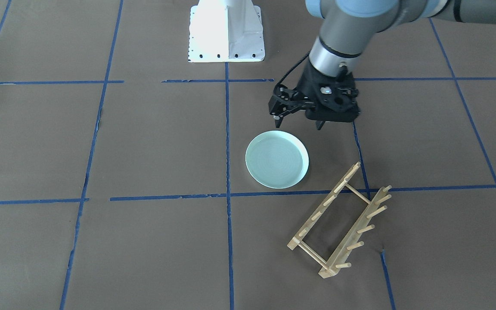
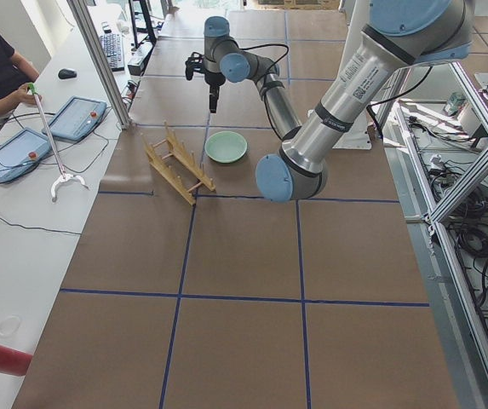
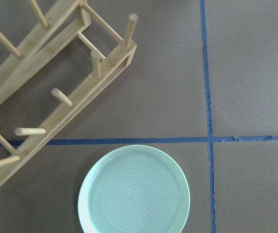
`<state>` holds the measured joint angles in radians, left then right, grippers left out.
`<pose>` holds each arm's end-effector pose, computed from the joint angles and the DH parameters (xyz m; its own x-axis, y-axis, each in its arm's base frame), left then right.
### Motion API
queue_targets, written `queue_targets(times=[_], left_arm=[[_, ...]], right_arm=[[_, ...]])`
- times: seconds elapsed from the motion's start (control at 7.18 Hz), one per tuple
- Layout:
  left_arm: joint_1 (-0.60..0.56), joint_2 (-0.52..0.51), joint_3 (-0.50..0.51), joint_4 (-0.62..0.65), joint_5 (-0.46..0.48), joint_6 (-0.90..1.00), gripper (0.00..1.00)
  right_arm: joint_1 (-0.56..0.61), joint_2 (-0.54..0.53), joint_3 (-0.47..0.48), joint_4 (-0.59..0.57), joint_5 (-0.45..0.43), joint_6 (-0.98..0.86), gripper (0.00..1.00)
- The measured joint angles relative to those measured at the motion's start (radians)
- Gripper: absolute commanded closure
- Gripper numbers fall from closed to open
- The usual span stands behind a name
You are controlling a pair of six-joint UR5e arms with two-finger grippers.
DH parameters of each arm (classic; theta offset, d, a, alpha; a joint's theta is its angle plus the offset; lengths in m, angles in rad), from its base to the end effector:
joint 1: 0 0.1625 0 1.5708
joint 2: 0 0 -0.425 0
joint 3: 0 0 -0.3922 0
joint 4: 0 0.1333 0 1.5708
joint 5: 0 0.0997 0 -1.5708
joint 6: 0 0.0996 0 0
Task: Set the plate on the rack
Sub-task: 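Move the left gripper over the pale green plate and lower to its rim, then close the left gripper on the rim of the pale green plate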
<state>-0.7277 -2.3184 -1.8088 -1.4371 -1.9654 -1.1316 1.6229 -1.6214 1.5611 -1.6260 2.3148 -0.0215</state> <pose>0.4150 -0.4969 0.1327 0.6143 -0.0215 -0.7888 0.1511 0.9843 0.0908 0.0897 -0.4565 0.6949 0.7316 0.0949 0.6750 -0.0360 0.9943 -0.1008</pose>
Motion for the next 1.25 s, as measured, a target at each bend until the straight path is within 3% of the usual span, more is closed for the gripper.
queue_targets(times=[0.14,0.56,0.84,1.25], left_arm=[[0.092,-0.03,0.038,-0.007,0.108,-0.08,0.0],[0.211,-0.094,0.256,-0.141,0.227,-0.149,0.0],[0.237,-0.104,0.374,-0.234,0.281,-0.127,0.0],[0.241,-0.103,0.435,-0.273,0.294,-0.1,0.04]], right_arm=[[0.0,0.0,0.0,0.0,0.0,0.0,0.0],[0.0,0.0,0.0,0.0,0.0,-0.001,0.0],[0.0,0.0,0.0,0.0,0.0,0.0,0.0],[0.0,0.0,0.0,0.0,0.0,-0.001,0.0]])
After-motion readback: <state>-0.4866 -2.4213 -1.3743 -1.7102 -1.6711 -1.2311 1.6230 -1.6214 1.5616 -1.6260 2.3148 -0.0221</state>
